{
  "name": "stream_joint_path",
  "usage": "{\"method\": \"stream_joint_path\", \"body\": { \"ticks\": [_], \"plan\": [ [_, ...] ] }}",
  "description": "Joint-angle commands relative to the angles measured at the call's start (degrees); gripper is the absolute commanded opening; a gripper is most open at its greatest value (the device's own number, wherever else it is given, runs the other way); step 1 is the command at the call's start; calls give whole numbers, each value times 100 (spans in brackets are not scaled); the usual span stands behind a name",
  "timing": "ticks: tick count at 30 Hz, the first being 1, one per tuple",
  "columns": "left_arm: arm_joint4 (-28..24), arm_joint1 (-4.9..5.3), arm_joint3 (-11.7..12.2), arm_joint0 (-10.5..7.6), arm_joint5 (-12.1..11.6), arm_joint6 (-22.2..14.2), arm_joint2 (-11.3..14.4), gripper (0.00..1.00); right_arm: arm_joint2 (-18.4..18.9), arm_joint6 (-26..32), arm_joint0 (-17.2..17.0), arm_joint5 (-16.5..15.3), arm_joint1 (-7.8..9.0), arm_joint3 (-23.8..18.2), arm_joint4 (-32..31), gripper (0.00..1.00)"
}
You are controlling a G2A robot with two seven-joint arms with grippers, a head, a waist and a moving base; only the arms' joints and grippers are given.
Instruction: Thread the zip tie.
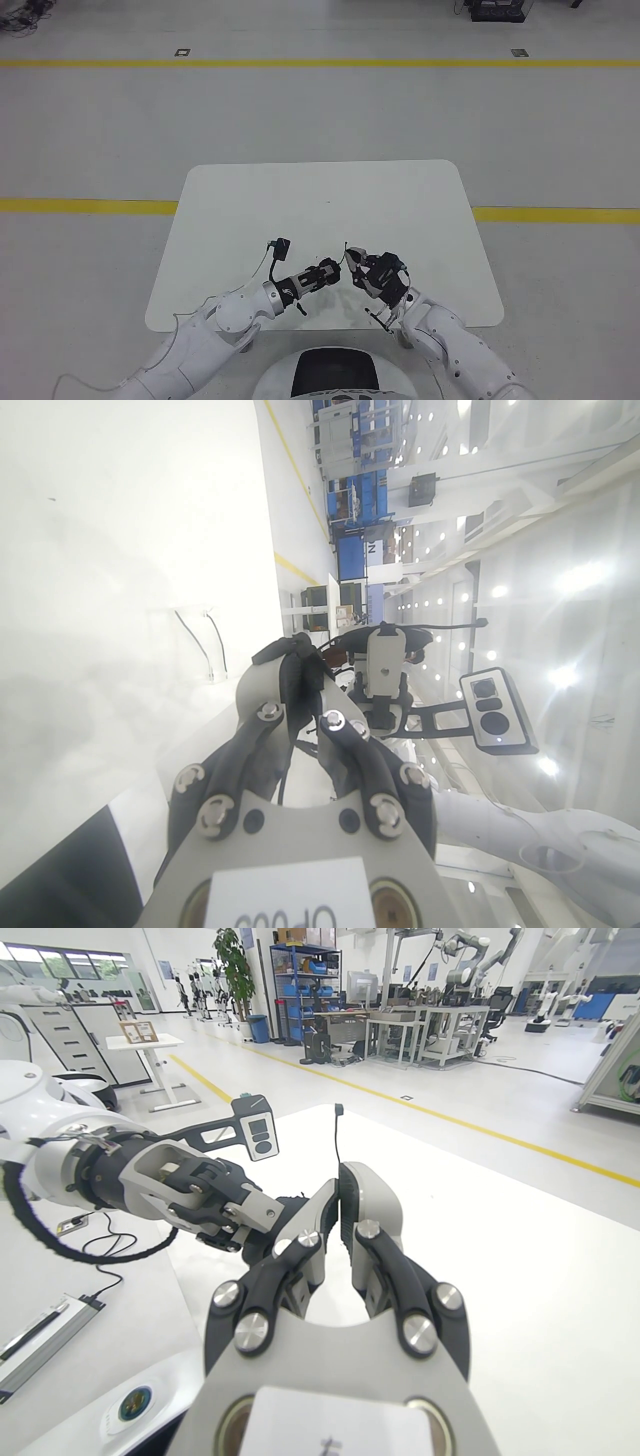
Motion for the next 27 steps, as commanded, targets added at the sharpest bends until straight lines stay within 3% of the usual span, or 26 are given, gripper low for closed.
{"method": "stream_joint_path", "body": {
  "ticks": [1, 27],
  "plan": [
    [0, 0, 0, 0, 0, 0, 0, 0, -8, 8, 4, -5, -4, 9, -3, 0],
    [0, 0, 0, 0, 0, 0, 0, 0, -51, -13, 67, -18, -45, 83, -38, 0]
  ]
}}
